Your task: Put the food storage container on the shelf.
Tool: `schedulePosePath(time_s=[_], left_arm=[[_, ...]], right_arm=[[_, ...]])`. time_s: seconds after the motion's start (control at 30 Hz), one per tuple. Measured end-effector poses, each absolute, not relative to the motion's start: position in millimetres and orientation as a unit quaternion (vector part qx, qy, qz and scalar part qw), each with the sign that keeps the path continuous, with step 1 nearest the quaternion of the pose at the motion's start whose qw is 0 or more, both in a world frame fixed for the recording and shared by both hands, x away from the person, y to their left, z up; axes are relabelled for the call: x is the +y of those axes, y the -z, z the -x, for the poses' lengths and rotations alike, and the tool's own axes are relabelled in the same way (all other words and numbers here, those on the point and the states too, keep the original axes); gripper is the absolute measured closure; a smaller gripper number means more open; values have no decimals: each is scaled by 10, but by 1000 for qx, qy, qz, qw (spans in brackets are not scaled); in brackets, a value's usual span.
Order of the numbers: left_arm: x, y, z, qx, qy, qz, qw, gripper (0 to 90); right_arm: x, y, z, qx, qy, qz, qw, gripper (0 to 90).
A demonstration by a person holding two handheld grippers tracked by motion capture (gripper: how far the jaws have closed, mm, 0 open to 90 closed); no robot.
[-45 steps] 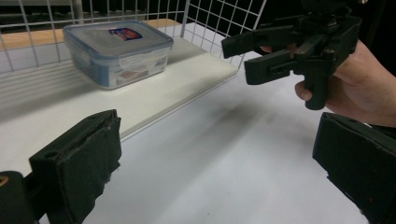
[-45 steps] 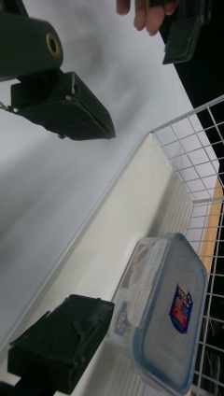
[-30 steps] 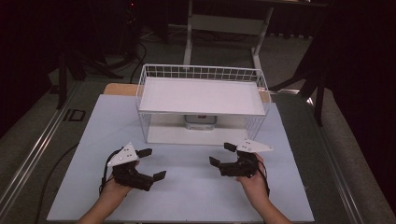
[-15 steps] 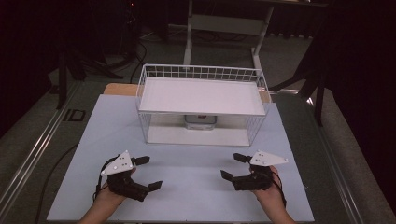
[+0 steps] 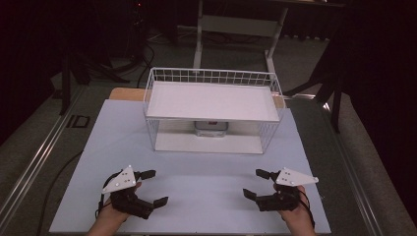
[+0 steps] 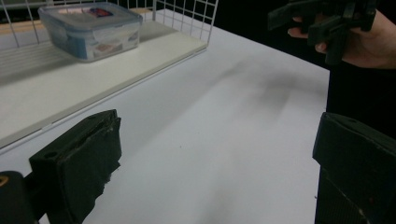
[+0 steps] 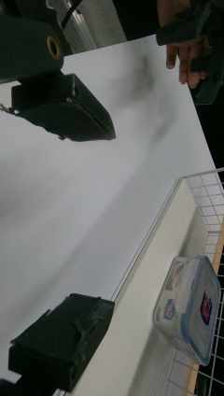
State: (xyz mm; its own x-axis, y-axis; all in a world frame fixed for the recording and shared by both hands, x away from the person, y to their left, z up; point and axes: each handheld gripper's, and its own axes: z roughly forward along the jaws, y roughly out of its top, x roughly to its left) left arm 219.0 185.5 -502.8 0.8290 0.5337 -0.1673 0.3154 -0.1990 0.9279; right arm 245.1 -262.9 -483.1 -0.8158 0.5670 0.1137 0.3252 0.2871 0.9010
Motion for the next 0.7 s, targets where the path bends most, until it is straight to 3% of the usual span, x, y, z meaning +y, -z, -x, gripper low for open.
schedulePosePath(time_s=[0.23,0.7], left_arm=[[1837,5055,-2182,274,-94,-763,578,22],[1871,5159,-2237,285,-100,-758,578,22]], right_arm=[[-2727,4917,-2403,794,-524,-290,101,152],[-2769,5160,-2512,811,-501,-280,117,152]])
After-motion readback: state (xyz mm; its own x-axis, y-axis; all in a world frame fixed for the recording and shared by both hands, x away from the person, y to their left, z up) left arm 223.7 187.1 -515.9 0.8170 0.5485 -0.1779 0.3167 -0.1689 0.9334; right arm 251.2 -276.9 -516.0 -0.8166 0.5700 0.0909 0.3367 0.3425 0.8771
